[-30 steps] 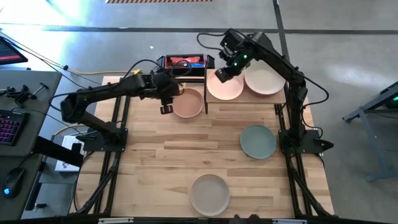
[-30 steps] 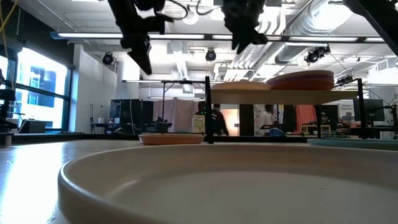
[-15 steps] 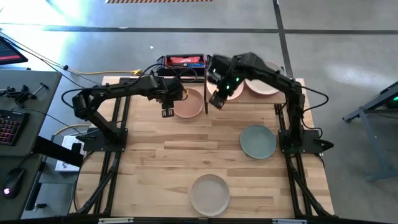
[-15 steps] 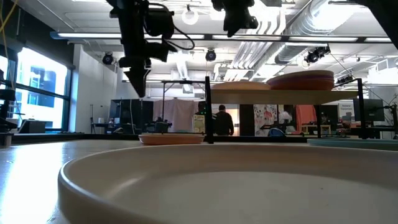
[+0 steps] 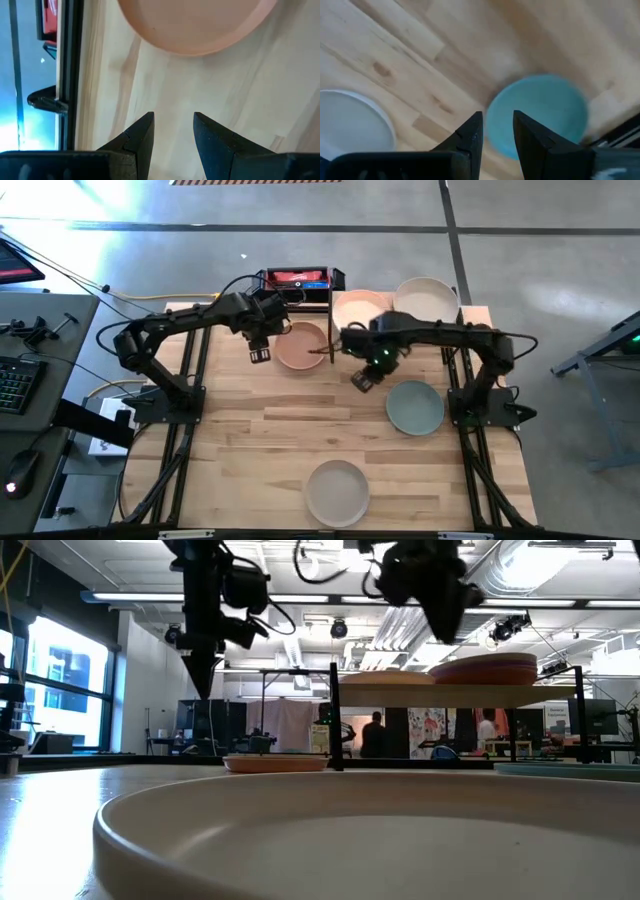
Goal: Place and stack plates onto a shelf
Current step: Stack the blue plate on top of the light orange plate on the shelf
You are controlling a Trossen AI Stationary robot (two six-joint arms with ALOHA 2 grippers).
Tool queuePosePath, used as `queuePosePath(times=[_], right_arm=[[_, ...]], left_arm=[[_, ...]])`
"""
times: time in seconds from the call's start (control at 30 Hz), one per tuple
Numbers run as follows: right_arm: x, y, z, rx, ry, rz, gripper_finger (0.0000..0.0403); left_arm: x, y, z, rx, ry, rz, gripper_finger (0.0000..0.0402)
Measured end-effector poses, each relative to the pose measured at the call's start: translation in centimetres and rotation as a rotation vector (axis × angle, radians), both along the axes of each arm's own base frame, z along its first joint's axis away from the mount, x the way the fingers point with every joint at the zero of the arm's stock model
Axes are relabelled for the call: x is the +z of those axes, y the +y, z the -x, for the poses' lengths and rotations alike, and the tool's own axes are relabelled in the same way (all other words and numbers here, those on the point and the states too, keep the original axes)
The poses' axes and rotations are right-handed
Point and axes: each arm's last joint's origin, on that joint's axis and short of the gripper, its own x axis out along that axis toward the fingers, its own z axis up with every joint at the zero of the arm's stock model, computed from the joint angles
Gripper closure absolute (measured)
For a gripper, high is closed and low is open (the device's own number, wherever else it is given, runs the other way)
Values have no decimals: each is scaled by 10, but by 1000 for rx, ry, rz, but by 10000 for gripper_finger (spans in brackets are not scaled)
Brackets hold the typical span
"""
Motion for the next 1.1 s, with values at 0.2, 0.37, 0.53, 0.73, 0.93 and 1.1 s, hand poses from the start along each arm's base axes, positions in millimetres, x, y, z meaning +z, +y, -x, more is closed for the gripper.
queuePosePath(times=[0.2, 0.37, 0.53, 0.73, 0.93, 1.1], right_arm=[[-34, 27, 22, -184, 10, -39, 316], [-66, 52, 40, -296, 88, -90, 316], [-93, 73, 48, -325, 103, -118, 316], [-118, 84, 55, -322, 90, -102, 316], [-138, 86, 61, -308, 73, -67, 316], [-158, 84, 68, -305, 44, -68, 316]], left_arm=[[0, 9, 6, 22, 4, 0, 275], [0, 13, 8, 38, 1, 1, 275], [0, 14, 8, 47, -6, -1, 275], [0, 14, 8, 48, -7, -1, 275], [0, 14, 8, 48, -7, -1, 275], [0, 14, 8, 48, -7, -1, 275]])
